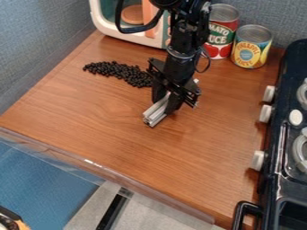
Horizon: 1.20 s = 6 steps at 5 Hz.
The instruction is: Sweep into pile
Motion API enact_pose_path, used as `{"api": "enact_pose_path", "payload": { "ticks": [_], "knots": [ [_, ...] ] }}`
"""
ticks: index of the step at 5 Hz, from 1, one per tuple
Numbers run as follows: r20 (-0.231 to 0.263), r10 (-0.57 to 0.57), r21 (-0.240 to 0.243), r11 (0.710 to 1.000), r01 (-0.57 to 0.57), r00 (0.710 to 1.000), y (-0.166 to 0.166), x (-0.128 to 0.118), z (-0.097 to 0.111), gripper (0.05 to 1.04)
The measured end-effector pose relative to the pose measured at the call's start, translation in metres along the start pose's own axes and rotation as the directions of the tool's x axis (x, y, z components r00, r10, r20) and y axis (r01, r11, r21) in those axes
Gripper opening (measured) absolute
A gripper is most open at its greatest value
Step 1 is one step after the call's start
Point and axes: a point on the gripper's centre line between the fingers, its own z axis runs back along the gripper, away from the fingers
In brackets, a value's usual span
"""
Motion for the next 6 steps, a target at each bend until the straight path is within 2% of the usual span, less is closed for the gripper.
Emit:
{"api": "enact_pose_path", "payload": {
  "ticks": [3, 6],
  "knots": [
    [0.005, 0.077, -0.005, 0.997, -0.077, 0.997, 0.006, 0.000, -0.001, 0.377],
    [-0.002, 0.222, 0.002, 0.975, -0.222, 0.975, 0.043, -0.007, 0.000, 0.377]
  ]
}}
